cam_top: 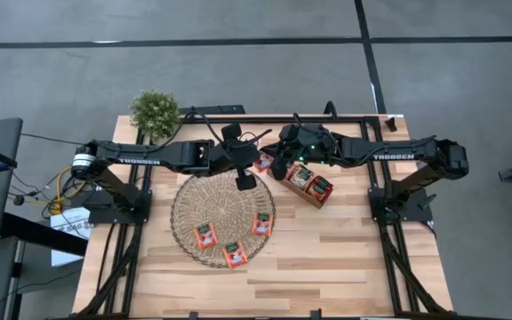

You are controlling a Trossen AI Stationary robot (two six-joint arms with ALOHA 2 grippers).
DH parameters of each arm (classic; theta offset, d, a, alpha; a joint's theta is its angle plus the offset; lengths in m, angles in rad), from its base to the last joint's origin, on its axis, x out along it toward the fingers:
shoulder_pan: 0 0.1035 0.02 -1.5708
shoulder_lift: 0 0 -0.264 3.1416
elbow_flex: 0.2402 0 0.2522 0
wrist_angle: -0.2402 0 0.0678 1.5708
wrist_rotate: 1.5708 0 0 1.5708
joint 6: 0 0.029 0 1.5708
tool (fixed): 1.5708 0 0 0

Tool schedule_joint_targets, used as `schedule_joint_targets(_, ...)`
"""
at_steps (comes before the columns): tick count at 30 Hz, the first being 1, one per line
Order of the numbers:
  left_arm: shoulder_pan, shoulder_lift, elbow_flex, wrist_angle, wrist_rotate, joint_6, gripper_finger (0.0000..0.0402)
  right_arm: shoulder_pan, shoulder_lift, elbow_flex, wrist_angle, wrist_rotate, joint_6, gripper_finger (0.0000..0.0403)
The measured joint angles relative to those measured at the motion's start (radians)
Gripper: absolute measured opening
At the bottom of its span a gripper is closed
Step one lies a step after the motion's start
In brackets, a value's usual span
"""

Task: Pick & Place Tea
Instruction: Put the orange tea bag into the left section of the wooden organizer

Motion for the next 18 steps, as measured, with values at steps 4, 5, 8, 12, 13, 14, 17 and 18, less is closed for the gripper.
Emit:
schedule_joint_targets(4,-0.001,0.000,0.000,0.000,-0.034,-0.004,0.0000,0.007,0.000,0.000,0.002,0.026,0.000,0.0000)
schedule_joint_targets(5,-0.001,0.000,0.000,-0.001,-0.049,-0.003,0.0000,0.007,0.000,0.000,0.002,0.028,0.004,0.0000)
schedule_joint_targets(8,0.000,0.000,0.000,-0.004,-0.085,0.003,0.0000,0.007,0.000,0.000,-0.002,0.043,0.012,0.0000)
schedule_joint_targets(12,-0.001,0.000,0.000,-0.028,-0.158,0.005,0.0000,0.006,0.000,0.000,-0.025,0.101,0.026,0.0000)
schedule_joint_targets(13,-0.001,0.000,0.000,-0.046,-0.184,0.005,0.0000,0.006,0.000,0.000,-0.032,0.113,0.029,0.0000)
schedule_joint_targets(14,-0.001,0.000,0.000,-0.073,-0.212,0.002,0.0000,0.006,0.000,0.000,-0.037,0.124,0.035,0.0000)
schedule_joint_targets(17,0.001,-0.002,0.000,-0.212,-0.260,-0.024,0.0000,0.006,0.000,-0.001,-0.051,0.152,0.051,0.0000)
schedule_joint_targets(18,0.007,-0.005,0.000,-0.271,-0.258,-0.058,0.0000,0.006,0.000,-0.001,-0.063,0.167,0.051,0.0000)
